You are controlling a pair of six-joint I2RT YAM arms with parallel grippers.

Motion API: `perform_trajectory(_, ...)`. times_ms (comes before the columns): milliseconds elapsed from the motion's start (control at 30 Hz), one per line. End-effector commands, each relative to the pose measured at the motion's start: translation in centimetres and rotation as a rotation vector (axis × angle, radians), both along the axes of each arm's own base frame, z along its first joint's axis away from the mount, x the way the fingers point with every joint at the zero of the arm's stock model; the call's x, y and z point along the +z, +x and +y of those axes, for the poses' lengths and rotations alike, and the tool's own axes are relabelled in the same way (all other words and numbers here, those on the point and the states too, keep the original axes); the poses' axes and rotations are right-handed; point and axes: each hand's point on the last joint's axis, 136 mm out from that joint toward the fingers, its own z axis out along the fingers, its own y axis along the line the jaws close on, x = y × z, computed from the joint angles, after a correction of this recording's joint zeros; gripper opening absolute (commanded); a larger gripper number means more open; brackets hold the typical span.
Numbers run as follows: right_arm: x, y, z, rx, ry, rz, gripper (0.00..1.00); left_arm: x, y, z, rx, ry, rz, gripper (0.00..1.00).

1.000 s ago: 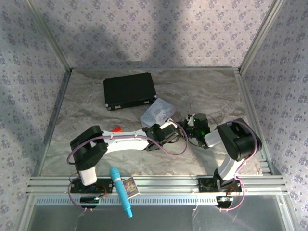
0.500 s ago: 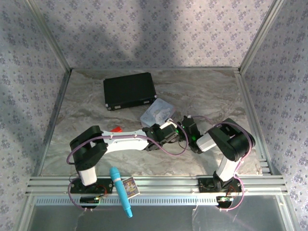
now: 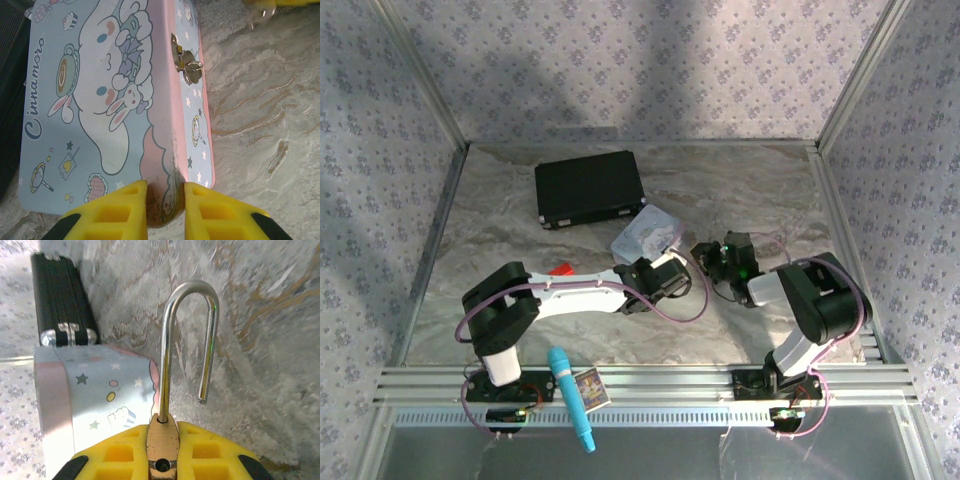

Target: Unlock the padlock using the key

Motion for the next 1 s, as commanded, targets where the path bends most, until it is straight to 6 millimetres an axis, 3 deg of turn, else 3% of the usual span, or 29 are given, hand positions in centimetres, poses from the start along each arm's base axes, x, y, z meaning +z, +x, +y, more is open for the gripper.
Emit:
perform_trajectory(0, -2.4, -3.6, 1.1, 0.177, -0.034, 0.156, 0.0, -7.1, -4.6, 6.3, 0.009, 0.263, 0.283, 0.2)
perform_trajectory(200, -5.1, -6.6, -0.5, 0.215, -0.041, 0.275, 0.0, -6.4, -4.0, 5.9, 0.016, 0.254, 0.262, 0.2)
perform_trajectory(567, -6.5, -10.2, -5.0, 0.158, -0.083, 0.373, 0.0, -5.7, -3.5, 5.8, 0.032, 0.217, 0.245, 0.21)
perform_trajectory(733, -7.8, -11.9, -5.9, 0.232, -0.161, 0.484, 0.0, -5.7, -3.3, 5.8, 0.04, 0.219, 0.23, 0.22)
perform_trajectory(867, -8.1, -12.9, -6.7, 0.271, -0.219, 0.531, 0.0, -4.9, -2.6, 6.1, 0.068, 0.219, 0.187, 0.28)
perform_trajectory(967, -8.3, -13.2, -6.6, 0.283, -0.189, 0.559, 0.15, -4.2, -2.0, 6.0, 0.1, 0.213, 0.135, 0.38)
